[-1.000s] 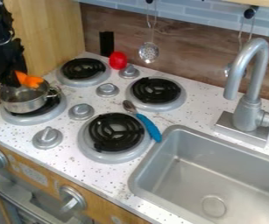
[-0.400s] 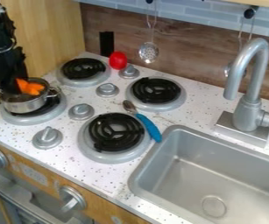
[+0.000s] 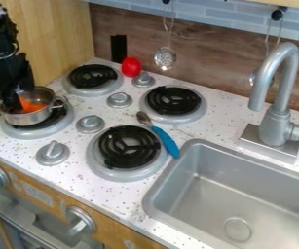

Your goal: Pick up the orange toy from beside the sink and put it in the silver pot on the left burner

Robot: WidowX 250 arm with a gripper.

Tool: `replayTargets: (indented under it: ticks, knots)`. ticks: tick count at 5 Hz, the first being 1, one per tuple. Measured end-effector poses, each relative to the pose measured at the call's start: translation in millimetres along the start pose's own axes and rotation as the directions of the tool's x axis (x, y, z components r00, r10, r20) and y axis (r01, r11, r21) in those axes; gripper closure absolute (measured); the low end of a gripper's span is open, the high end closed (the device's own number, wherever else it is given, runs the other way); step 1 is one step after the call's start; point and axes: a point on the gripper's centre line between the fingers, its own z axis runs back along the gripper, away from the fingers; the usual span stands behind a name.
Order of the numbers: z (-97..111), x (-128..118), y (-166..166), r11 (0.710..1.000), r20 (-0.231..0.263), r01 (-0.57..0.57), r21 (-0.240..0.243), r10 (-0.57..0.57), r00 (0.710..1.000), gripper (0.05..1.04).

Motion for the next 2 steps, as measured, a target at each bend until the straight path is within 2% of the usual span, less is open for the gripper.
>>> replayTargets:
  ticks: [1,2]
  knots:
    - [0.3,-2.9,-0.2,1.0,-0.005,0.005,0.005,-0.005,1.0,0.074]
    - [0.9,-11.9,-1.0,1.0,-0.031,0.023,0.012,-0.022,0.999,0.079]
